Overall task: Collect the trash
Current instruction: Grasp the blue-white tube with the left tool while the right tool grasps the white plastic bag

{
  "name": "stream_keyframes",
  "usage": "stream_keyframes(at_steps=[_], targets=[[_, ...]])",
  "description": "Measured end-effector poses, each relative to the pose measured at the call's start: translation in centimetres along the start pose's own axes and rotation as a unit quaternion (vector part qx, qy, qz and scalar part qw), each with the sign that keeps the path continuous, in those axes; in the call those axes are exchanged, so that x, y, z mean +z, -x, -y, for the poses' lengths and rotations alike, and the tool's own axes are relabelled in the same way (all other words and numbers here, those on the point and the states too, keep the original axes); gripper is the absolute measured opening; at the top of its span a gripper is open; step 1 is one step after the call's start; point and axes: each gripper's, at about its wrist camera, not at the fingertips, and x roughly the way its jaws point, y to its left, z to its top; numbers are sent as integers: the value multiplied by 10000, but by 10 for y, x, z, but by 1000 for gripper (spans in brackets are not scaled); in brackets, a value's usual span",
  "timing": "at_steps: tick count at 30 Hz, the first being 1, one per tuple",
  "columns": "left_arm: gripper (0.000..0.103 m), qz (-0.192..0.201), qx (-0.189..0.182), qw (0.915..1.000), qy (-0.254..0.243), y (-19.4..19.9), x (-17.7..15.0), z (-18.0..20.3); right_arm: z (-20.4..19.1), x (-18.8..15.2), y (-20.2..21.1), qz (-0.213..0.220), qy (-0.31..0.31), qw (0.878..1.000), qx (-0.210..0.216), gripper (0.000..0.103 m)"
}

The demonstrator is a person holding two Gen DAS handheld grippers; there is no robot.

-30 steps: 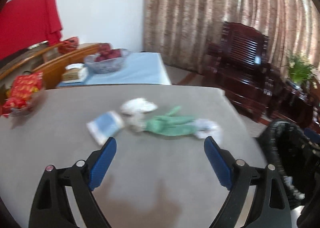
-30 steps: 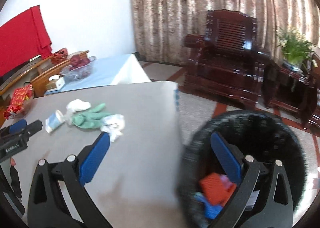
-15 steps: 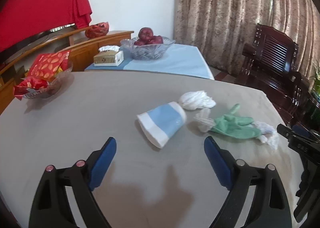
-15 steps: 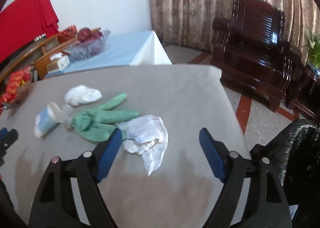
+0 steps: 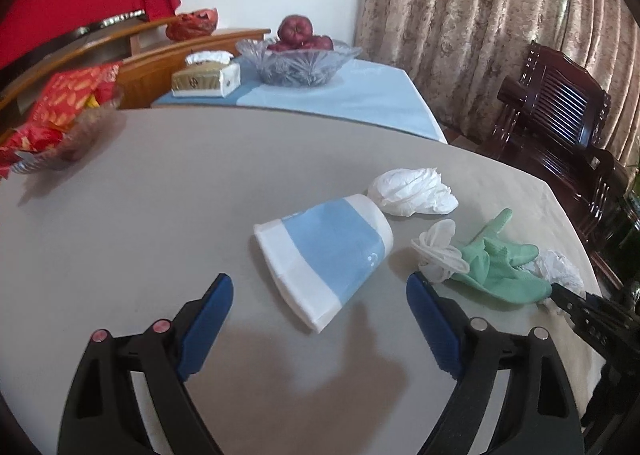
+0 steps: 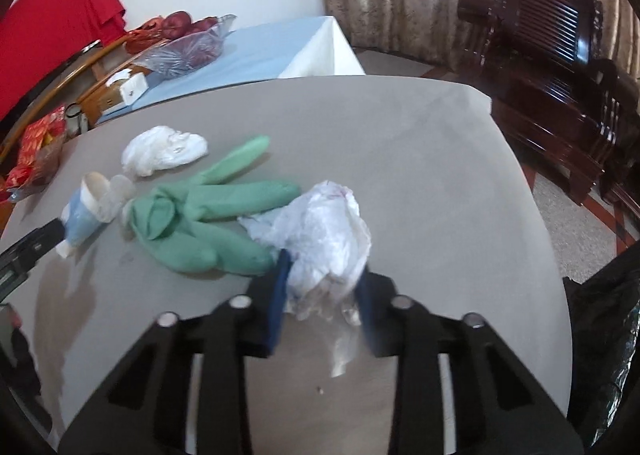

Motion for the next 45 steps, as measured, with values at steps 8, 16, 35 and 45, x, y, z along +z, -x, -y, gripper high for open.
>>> stream_keyframes(at_steps=[8,16,35,45], targets=[[17,-198,-226,9994,155,-10,-4,2,2,-2,36,376,-42,9993,3,24],[0,38,-229,9997,111,16,-14,11,-4,-9,76,672,-22,9977,4,24],[48,-209,-109,9992,313,-6,-16,11,-15,-31,76,496,-17,9988,62,24],[61,-395,-196,9977,519,-47,9,4,-21,-23,54,411,115,9991,66,24]])
